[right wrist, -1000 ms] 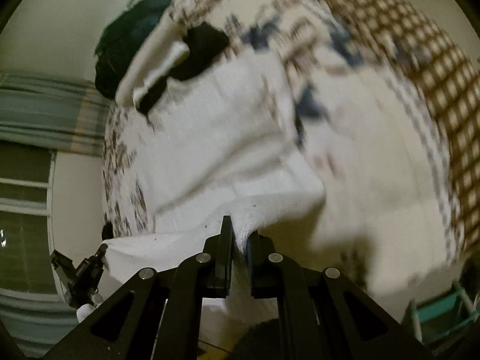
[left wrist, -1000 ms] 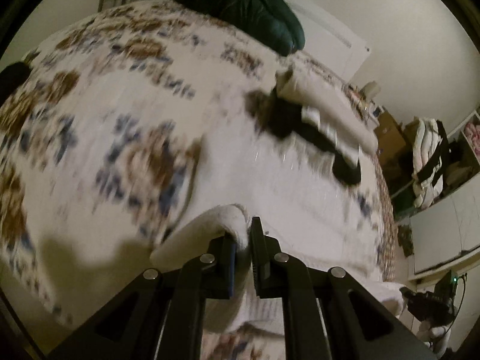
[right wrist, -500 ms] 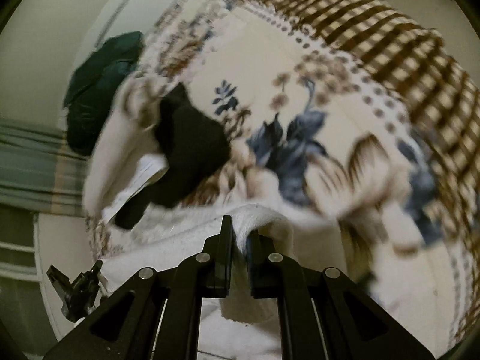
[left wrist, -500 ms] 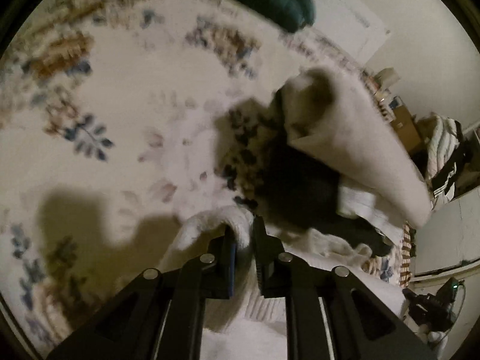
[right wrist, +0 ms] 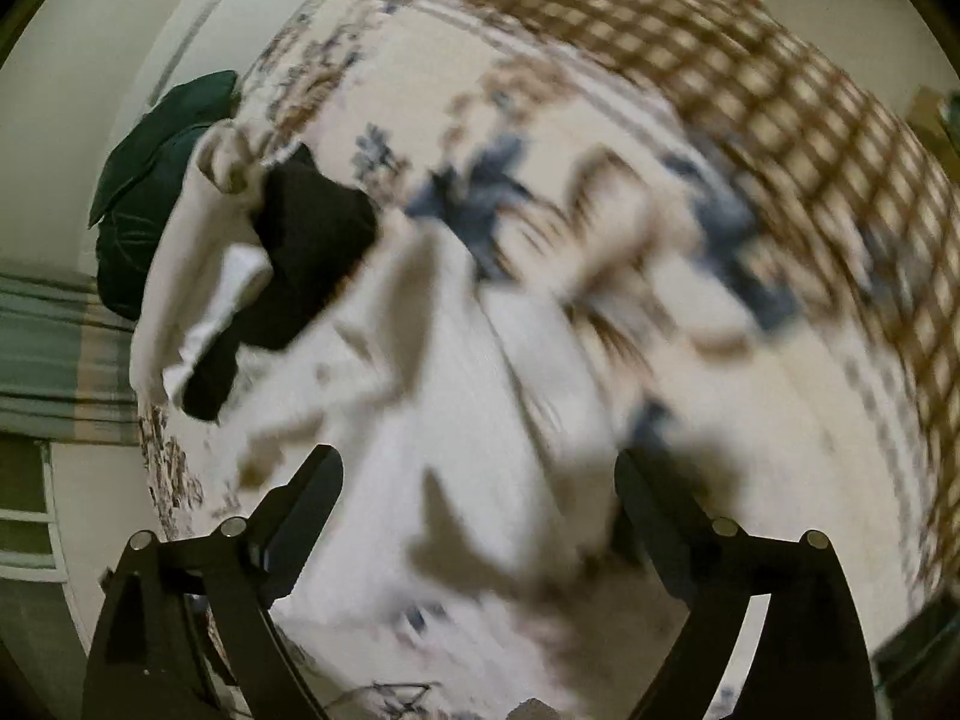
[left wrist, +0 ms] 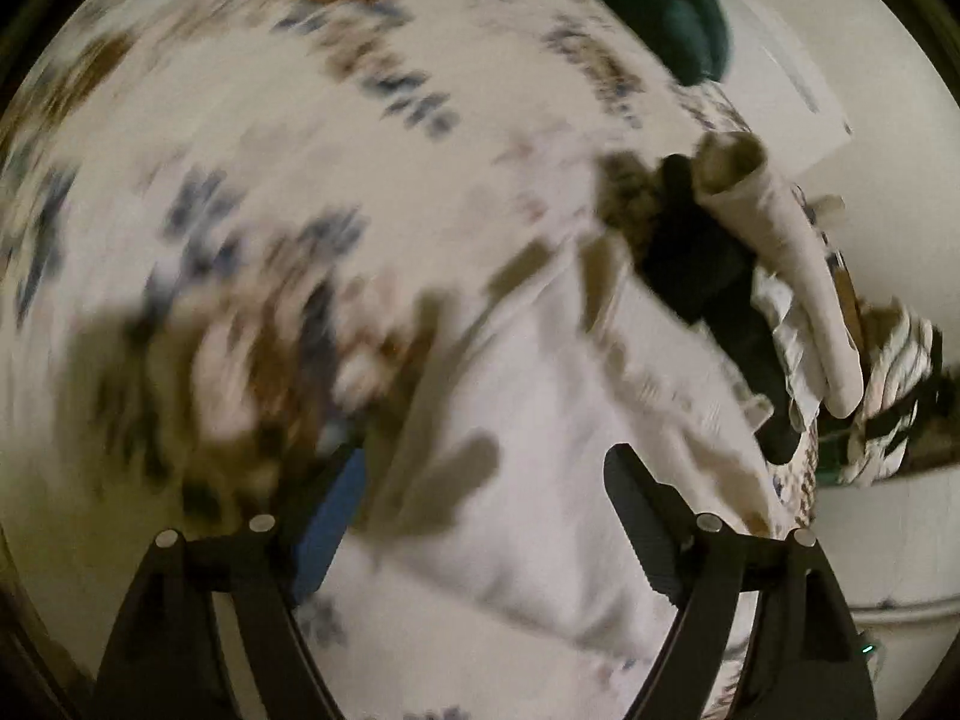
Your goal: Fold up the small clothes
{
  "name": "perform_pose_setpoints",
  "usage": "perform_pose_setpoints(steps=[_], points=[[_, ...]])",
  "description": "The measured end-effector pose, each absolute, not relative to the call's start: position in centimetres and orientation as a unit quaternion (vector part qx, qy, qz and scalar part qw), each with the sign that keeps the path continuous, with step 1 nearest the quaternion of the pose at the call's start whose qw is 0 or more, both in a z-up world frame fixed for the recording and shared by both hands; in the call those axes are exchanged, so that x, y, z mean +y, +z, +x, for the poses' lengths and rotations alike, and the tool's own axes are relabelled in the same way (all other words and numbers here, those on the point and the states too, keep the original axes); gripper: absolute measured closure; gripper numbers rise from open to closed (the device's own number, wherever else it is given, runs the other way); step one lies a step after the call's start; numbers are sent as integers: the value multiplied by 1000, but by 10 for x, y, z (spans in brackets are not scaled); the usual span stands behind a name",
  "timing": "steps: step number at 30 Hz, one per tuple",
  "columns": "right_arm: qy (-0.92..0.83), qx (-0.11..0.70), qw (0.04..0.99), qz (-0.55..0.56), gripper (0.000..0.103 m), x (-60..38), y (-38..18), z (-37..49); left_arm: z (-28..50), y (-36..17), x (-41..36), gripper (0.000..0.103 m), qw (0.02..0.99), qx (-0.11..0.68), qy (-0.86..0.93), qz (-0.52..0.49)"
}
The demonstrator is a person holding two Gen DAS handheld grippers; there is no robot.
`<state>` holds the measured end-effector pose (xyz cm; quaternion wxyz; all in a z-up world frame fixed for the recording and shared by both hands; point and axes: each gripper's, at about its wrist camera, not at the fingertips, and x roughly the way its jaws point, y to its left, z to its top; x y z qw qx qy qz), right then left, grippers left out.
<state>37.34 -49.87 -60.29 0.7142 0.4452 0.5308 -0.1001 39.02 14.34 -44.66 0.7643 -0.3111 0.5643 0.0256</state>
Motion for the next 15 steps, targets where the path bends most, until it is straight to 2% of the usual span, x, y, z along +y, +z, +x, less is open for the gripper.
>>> perform_pose_setpoints(steps=[5,13,14,15], points=[[-68,532,652,536,9,-482,-653,353,358,-476,127,22,728,565,43,-386],[-61,485,626,608,10,-469,-704,372,385,-532,102,24,703,542,81,-453],[-64,474,622,620,11,-471,-708,371,387,-534,103,40,707,535,89,-454],[-77,468,617,628,31,-474,-710,368,388,-532,104,75,715,525,91,-453]])
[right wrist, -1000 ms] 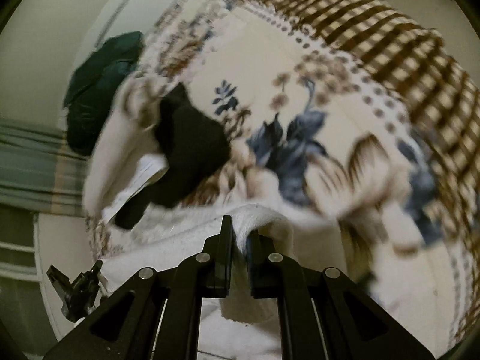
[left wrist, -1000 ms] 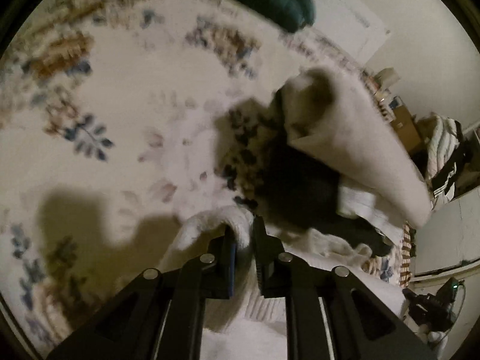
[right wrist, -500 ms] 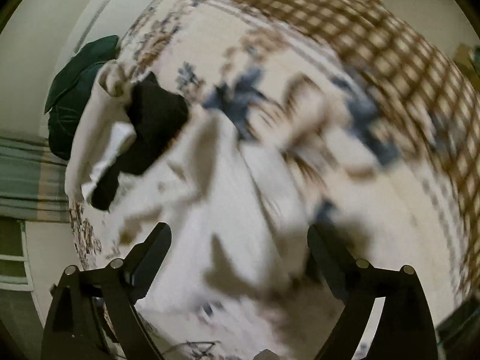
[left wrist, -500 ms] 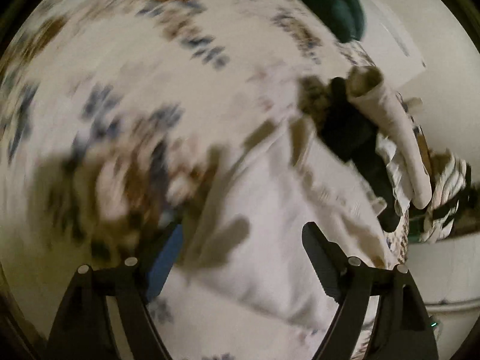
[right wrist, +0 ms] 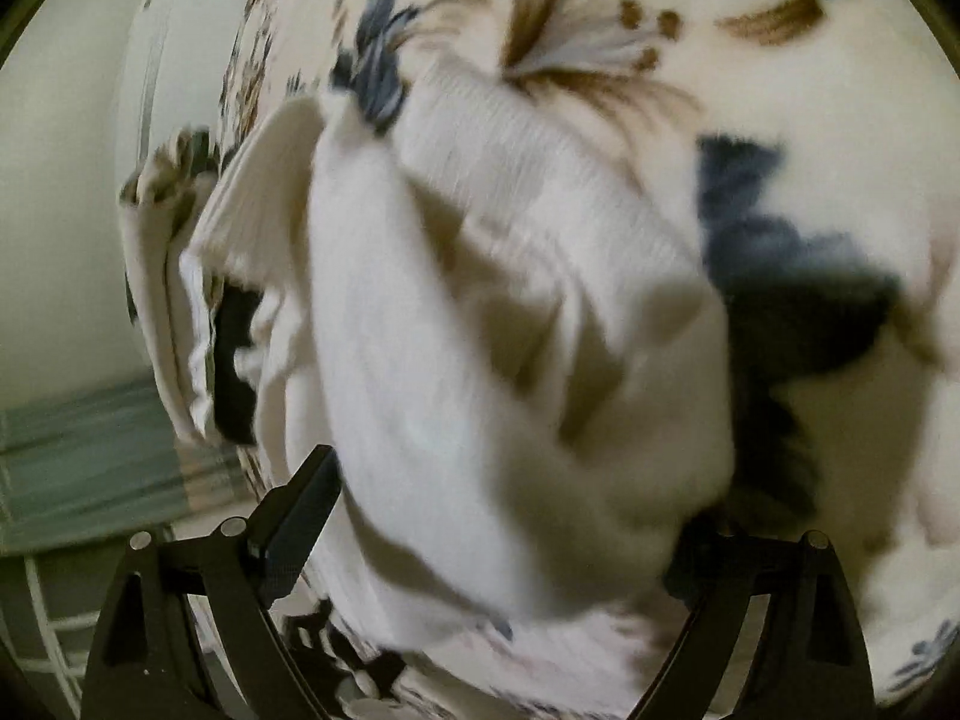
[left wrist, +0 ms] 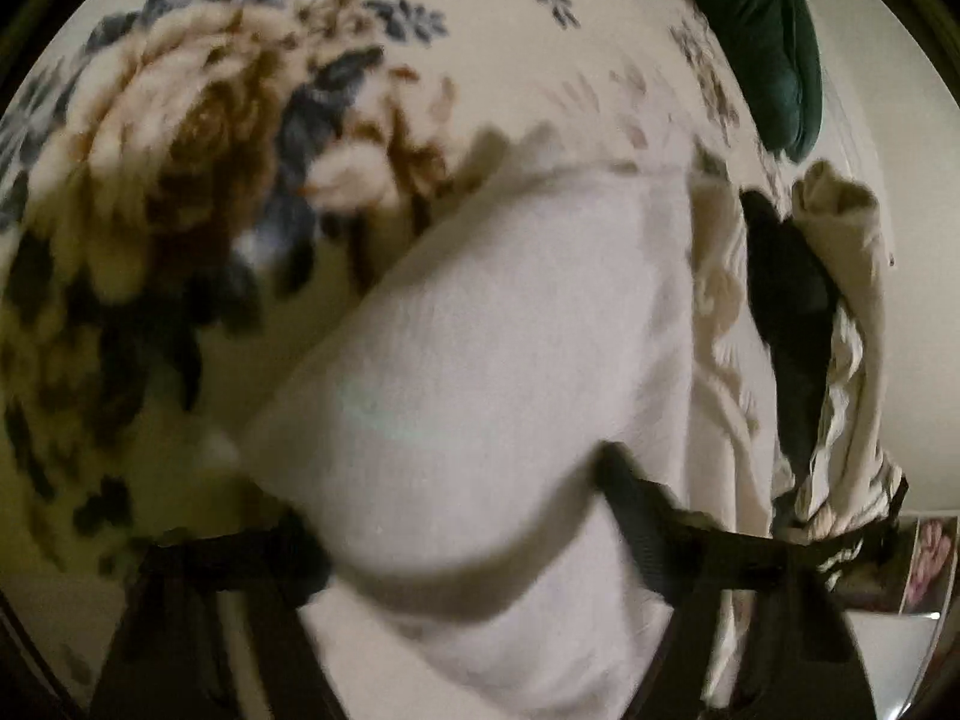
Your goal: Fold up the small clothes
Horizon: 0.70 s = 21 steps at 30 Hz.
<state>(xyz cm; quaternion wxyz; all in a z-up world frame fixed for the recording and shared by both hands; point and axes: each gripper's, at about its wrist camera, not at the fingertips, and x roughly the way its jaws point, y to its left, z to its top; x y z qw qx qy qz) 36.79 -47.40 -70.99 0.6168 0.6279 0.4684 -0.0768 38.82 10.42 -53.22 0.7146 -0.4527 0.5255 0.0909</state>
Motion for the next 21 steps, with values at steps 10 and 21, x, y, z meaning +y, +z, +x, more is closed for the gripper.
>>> perform_pose_setpoints(steps=[10,21], points=[[-78,492,633,593,77,-477,-676,325,323,-472,110,85,762,521,54,-380],[-116,551,558,610,61,-507,-702,212,257,-510,131,75,703,581,56,-407]])
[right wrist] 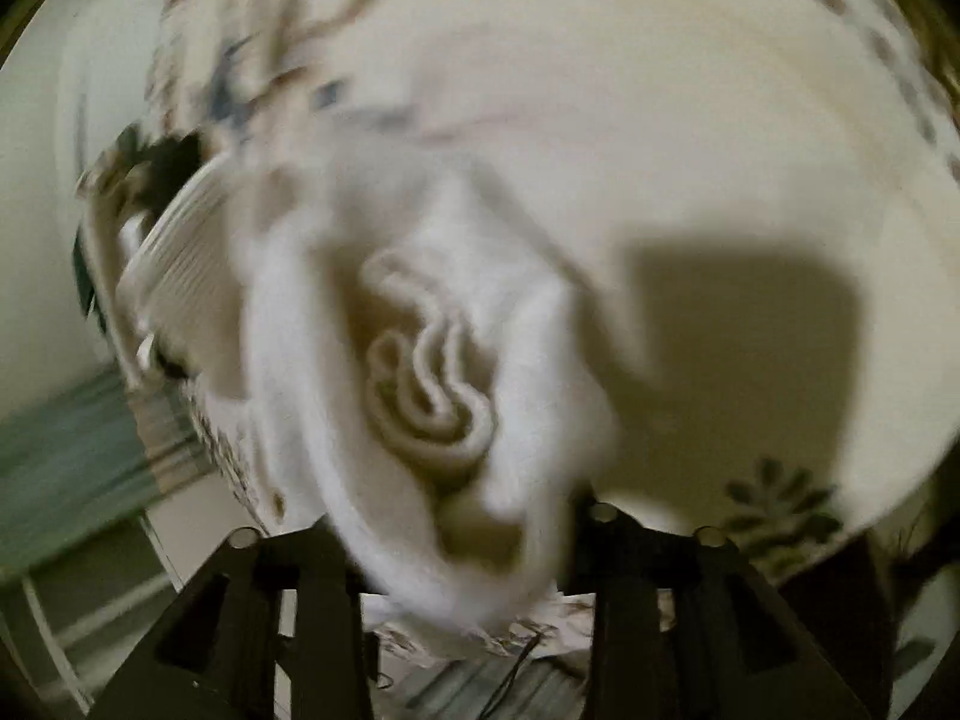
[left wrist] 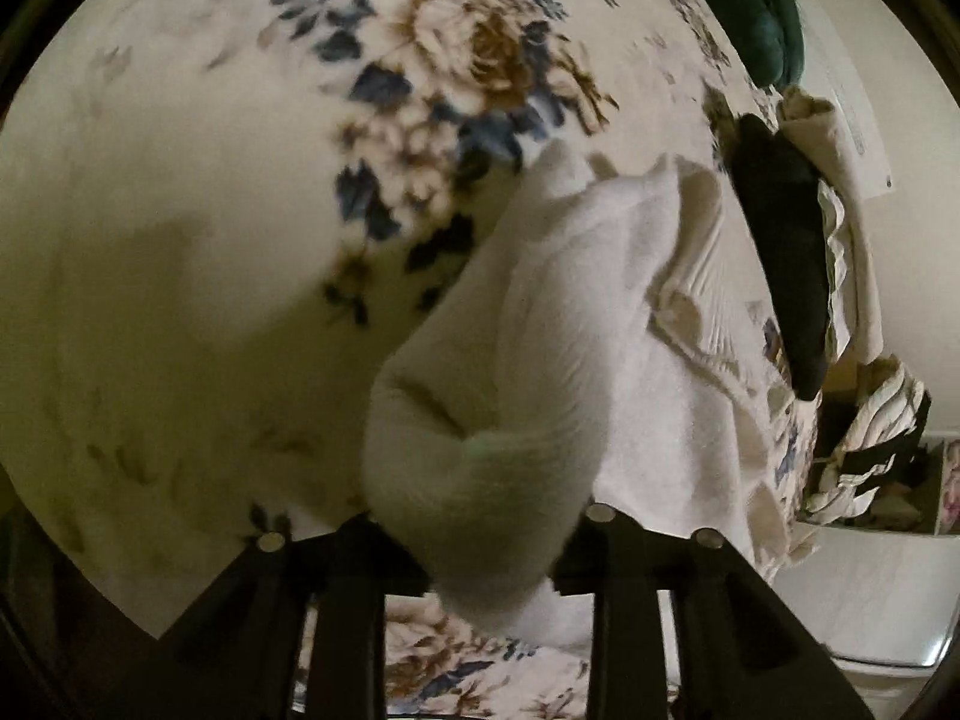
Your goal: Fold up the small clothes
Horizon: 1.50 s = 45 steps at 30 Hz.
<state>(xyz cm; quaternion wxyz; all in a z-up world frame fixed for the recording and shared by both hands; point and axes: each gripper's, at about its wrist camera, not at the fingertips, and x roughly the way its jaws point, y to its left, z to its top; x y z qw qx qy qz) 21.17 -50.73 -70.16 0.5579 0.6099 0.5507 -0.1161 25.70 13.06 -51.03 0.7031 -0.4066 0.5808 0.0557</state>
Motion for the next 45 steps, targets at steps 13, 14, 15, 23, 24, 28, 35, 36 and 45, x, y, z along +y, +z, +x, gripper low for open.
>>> perform_pose_setpoints(steps=[13,14,15,23,24,28,35,36,45], points=[[-85,576,738,340,46,-506,-581,299,279,-421,96,39,771,595,-5,-226],[-75,582,748,311,46,-495,-575,316,290,-422,91,39,774,597,-6,-212],[-63,589,753,288,46,-486,-572,332,307,-424,84,39,773,597,-18,-214],[-2,636,686,353,47,-457,-623,428,412,-494,34,39,714,656,-65,-235],[-5,613,696,373,47,-461,-625,435,424,-495,35,39,720,647,-60,-243],[-53,557,716,417,46,-492,-626,448,455,-481,53,39,742,607,-44,-280],[-30,576,747,331,46,-491,-595,435,413,-456,57,39,756,610,-49,-230],[-31,584,757,291,46,-484,-591,433,409,-455,57,39,758,614,-43,-217],[-4,628,759,175,44,-467,-619,447,386,-469,74,39,738,638,-13,-220]])
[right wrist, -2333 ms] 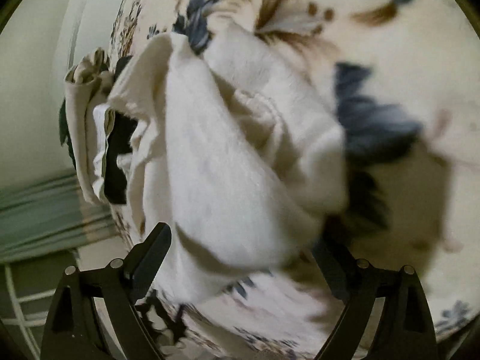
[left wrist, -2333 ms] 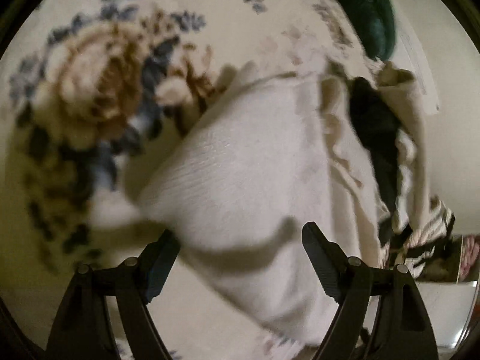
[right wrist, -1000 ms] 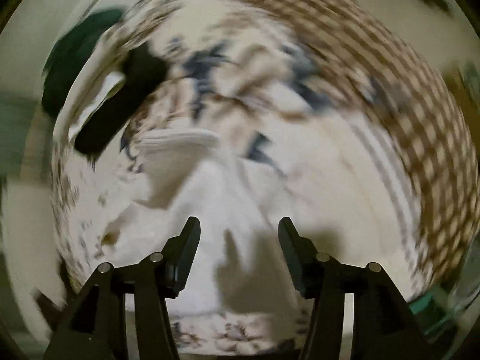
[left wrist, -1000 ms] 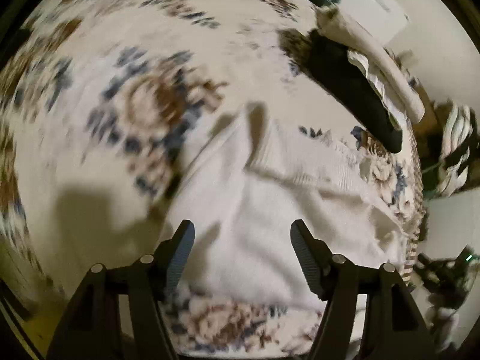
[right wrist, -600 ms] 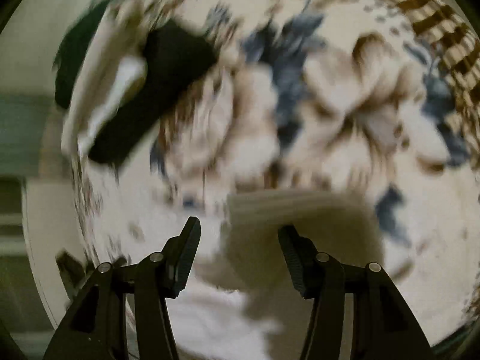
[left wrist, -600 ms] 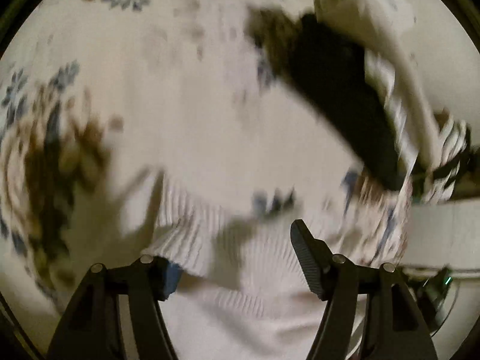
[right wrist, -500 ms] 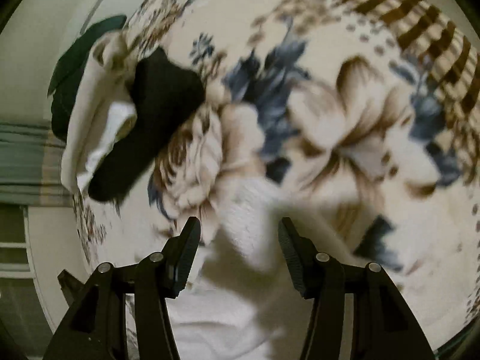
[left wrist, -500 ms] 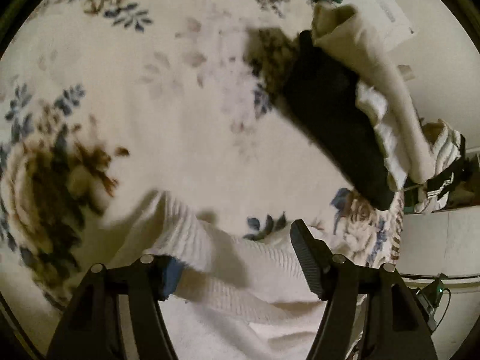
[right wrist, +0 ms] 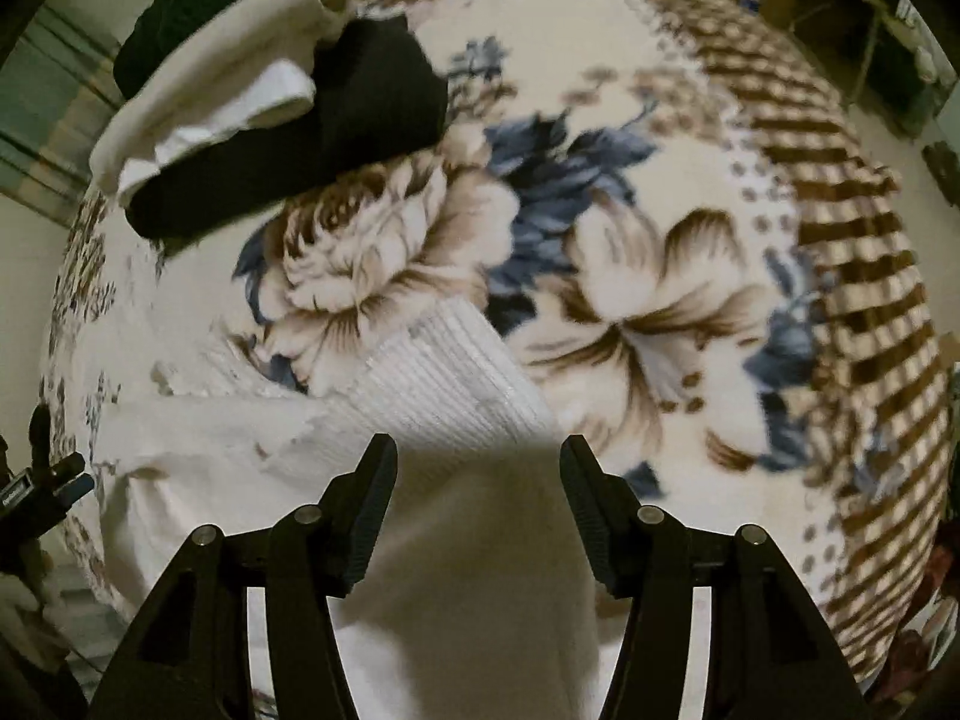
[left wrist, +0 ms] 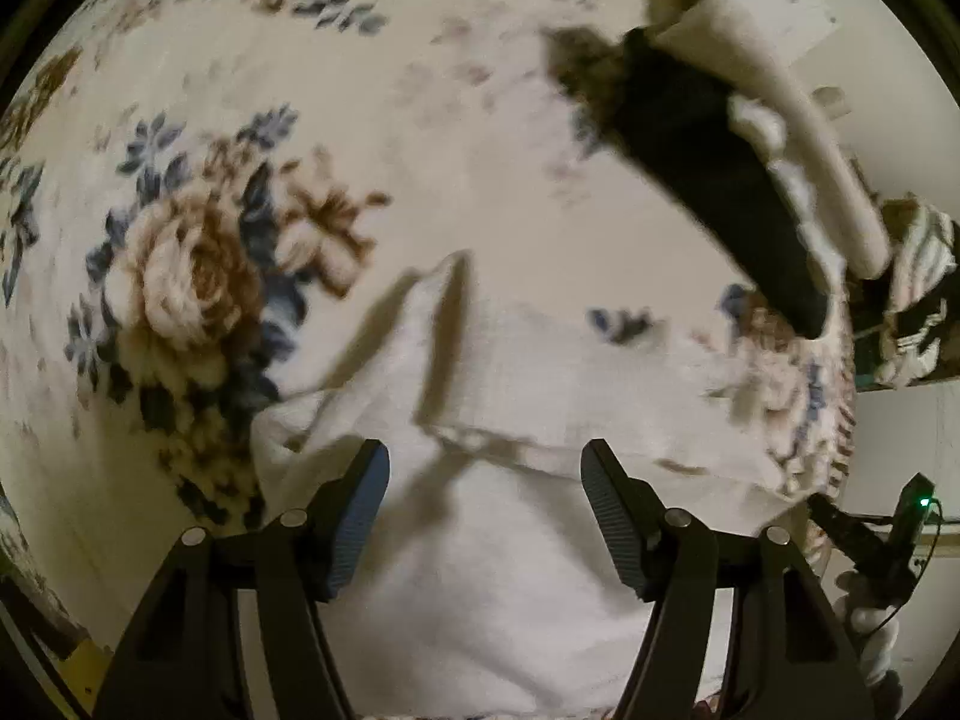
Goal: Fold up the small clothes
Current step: 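Press and smooth the folded sweater with both grippers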
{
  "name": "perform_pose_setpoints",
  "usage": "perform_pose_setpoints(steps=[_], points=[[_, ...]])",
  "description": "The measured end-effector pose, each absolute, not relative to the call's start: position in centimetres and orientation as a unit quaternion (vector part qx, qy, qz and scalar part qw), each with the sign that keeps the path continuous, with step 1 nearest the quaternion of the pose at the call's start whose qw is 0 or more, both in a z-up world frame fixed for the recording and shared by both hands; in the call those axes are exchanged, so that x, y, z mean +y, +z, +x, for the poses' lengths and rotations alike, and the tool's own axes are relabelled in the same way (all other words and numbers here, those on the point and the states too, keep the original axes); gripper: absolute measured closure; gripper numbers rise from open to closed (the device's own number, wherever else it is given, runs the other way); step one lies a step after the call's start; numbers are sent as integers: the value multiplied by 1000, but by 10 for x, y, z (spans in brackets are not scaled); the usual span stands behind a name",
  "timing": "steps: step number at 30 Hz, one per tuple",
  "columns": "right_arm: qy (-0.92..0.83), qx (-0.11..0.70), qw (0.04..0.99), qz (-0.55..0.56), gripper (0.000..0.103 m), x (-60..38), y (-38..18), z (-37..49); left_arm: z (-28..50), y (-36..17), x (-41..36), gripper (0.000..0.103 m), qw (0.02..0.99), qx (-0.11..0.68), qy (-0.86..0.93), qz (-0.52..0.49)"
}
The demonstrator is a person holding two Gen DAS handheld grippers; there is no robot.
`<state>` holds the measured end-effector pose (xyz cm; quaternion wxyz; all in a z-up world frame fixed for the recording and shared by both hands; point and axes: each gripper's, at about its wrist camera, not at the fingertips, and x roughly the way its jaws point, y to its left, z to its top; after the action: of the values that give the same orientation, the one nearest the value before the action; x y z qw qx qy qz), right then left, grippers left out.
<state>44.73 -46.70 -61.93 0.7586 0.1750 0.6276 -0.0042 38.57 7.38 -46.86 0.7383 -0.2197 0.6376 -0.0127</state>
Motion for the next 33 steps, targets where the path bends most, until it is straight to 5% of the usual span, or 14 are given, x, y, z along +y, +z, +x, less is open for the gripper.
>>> perform_pose_setpoints(steps=[3,6,13,20,21,22,24,30,32,33], points=[[10,636,746,195,46,-471,-635,459,401,-495,77,39,716,650,-8,-255],[10,624,759,183,96,-469,-635,467,428,-507,76,41,712,636,-13,-298],[-72,604,760,227,96,-501,-638,465,483,-484,86,39,750,573,-28,-329],[-54,621,737,259,93,-512,-634,457,439,-467,82,39,759,614,-59,-211],[-49,622,736,263,77,-512,-633,456,430,-470,80,39,758,621,-57,-189],[-40,620,737,267,50,-511,-631,455,428,-473,79,39,758,624,-60,-179],[-19,614,740,276,32,-506,-632,456,426,-482,74,39,757,632,-62,-154],[13,659,713,239,32,-484,-664,469,467,-534,44,39,732,661,-110,-124],[16,652,721,234,50,-478,-667,470,473,-536,43,41,739,651,-113,-131],[19,650,723,232,73,-476,-666,471,474,-530,42,60,753,635,-121,-126]])
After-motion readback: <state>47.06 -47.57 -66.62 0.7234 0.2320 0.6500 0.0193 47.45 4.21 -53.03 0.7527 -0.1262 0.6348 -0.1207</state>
